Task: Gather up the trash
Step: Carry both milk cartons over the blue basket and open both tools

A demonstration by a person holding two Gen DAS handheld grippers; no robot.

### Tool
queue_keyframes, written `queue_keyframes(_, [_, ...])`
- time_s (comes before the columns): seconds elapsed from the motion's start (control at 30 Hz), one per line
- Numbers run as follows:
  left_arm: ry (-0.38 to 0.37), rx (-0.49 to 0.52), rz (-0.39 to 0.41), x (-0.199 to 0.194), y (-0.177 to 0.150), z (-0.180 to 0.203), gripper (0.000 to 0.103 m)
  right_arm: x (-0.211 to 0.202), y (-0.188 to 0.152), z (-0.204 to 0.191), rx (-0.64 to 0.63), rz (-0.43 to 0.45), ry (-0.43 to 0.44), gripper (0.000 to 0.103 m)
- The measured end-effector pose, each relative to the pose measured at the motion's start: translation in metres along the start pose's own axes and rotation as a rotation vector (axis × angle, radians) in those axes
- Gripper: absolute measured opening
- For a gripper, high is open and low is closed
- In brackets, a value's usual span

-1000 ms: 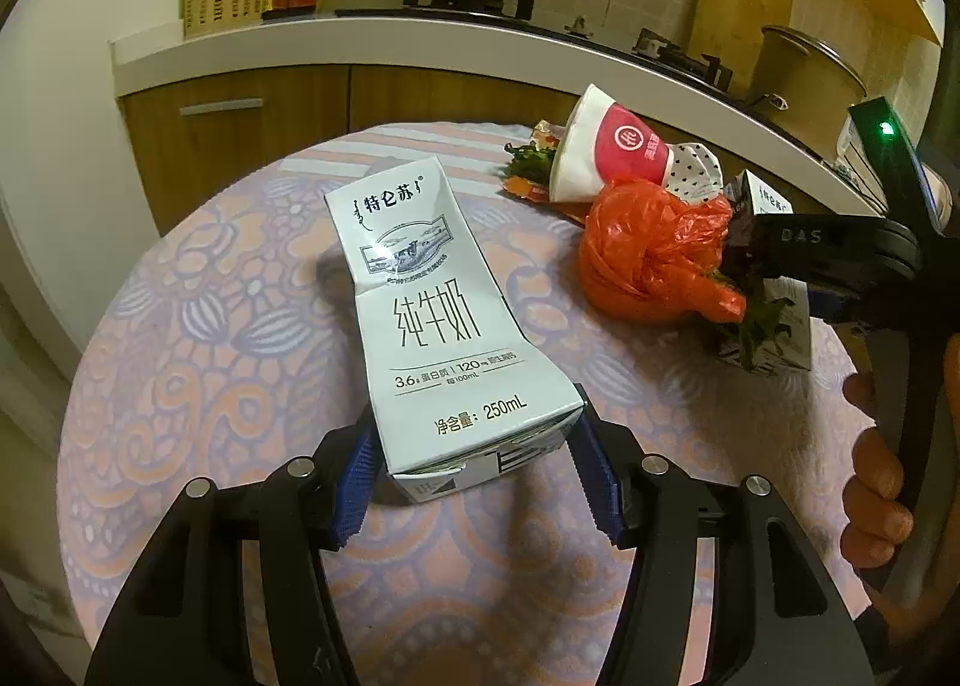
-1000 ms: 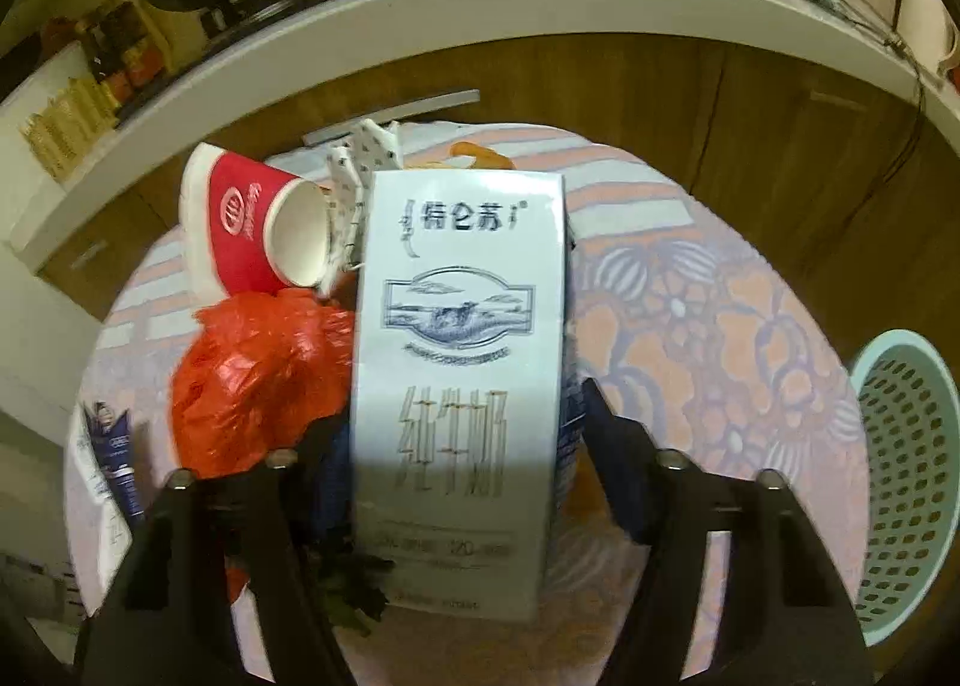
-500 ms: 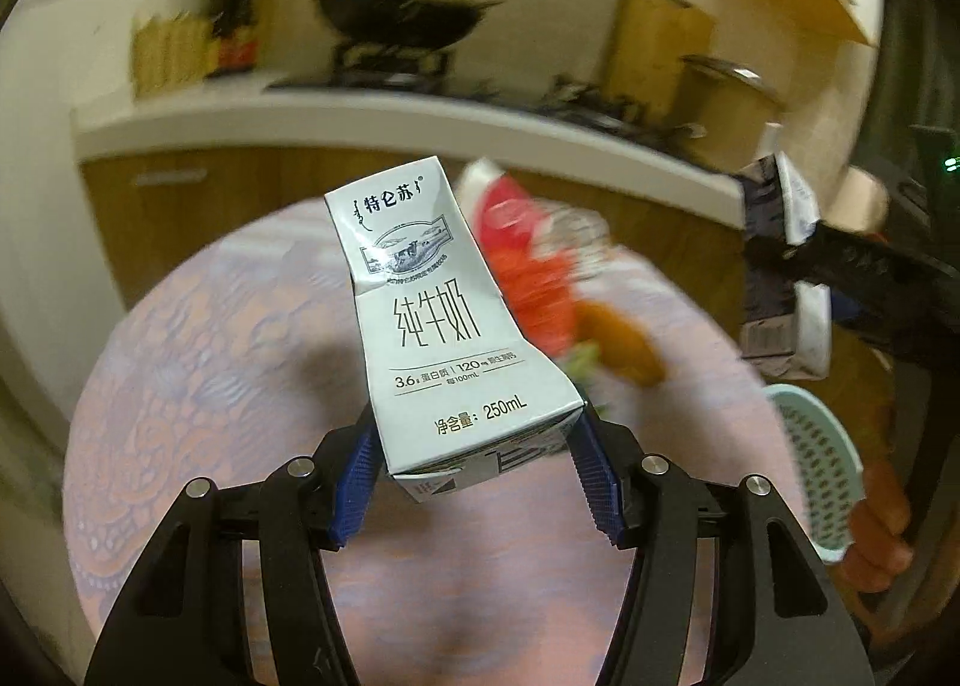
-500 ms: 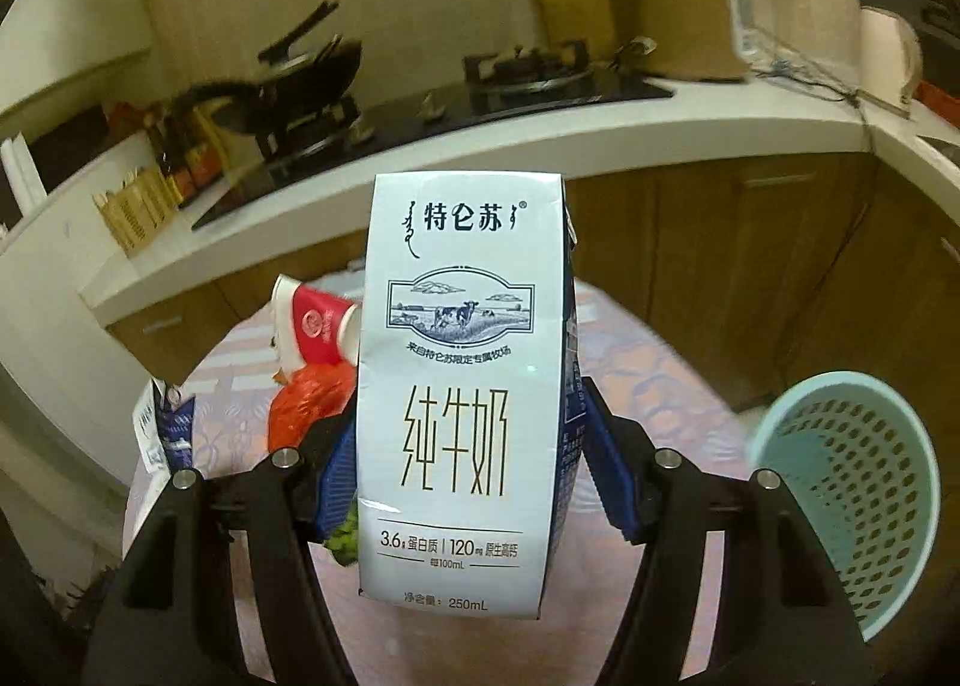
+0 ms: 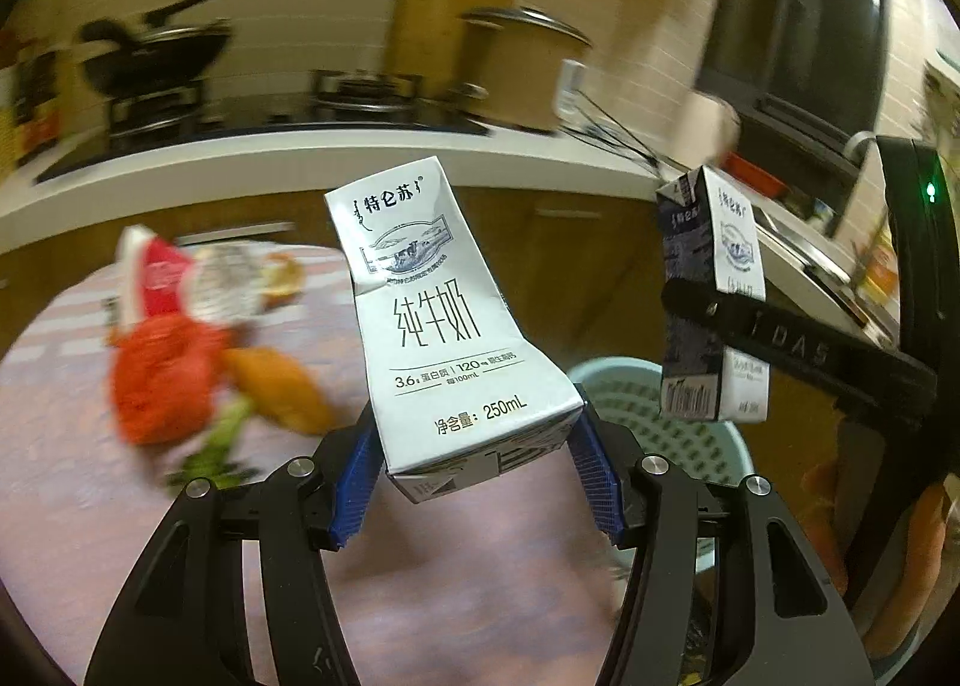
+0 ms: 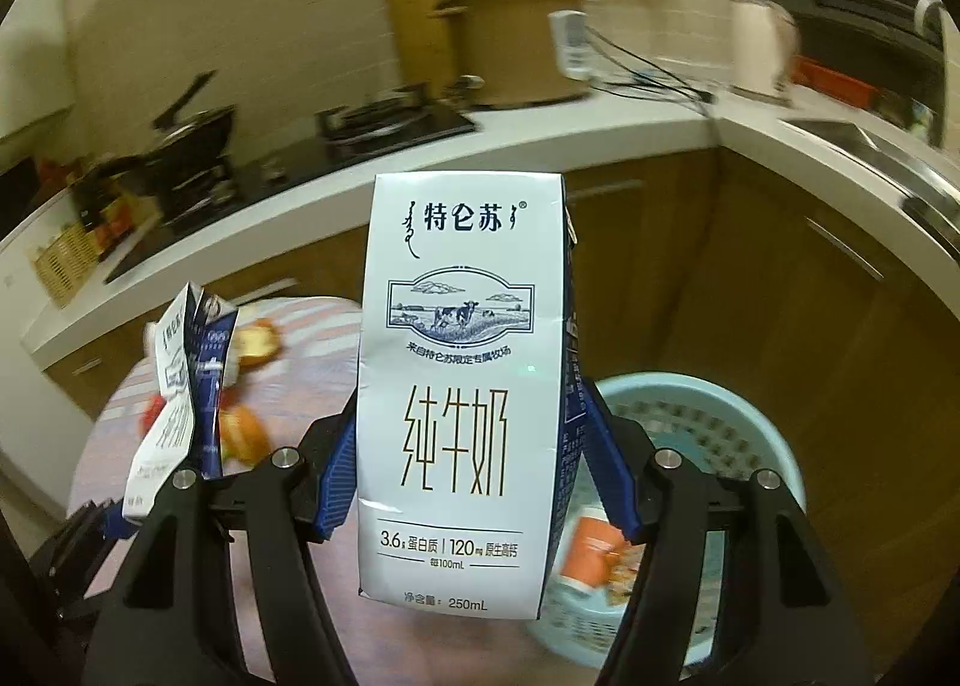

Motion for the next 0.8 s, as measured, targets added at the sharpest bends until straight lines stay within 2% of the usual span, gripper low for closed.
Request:
queue_keyframes(0.2, [-0.086,0.040,-0.068,0.041,-0.015,0.051,0.056,0.007,-0.017,0.063,0.056,-0.048,-0.075,0.062])
queue_keyframes(0.33, [-0.143,0.046,-0.151,0.071,-0.036,0.076,0.056,0.020,-0.039,0.097,0.093,-0.116,-0.113,0.062])
queue_keyframes(0.57, [-0.203,0.034,-0.293,0.111,-0.084,0.093,0.056,0.048,-0.094,0.139,0.170,-0.242,-0.162,0.062])
queue_keyframes(0.7, [-0.216,0.057,-0.337,0.121,-0.103,0.099,0.056,0.059,-0.120,0.159,0.219,-0.305,-0.179,0.062])
queue_keyframes(0.8, [-0.230,0.067,-0.342,0.122,-0.102,0.101,0.056,0.060,-0.127,0.165,0.229,-0.326,-0.199,0.062])
Point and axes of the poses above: each gripper's, at about its wrist camera, not at the fingertips, and x roughly the way its jaws point, z to its right, y to its top, the point moved 3 cm from there along x, roughly the way its jaws point, and after that the axes turned 15 degrees about z, right-handed, at the moved point
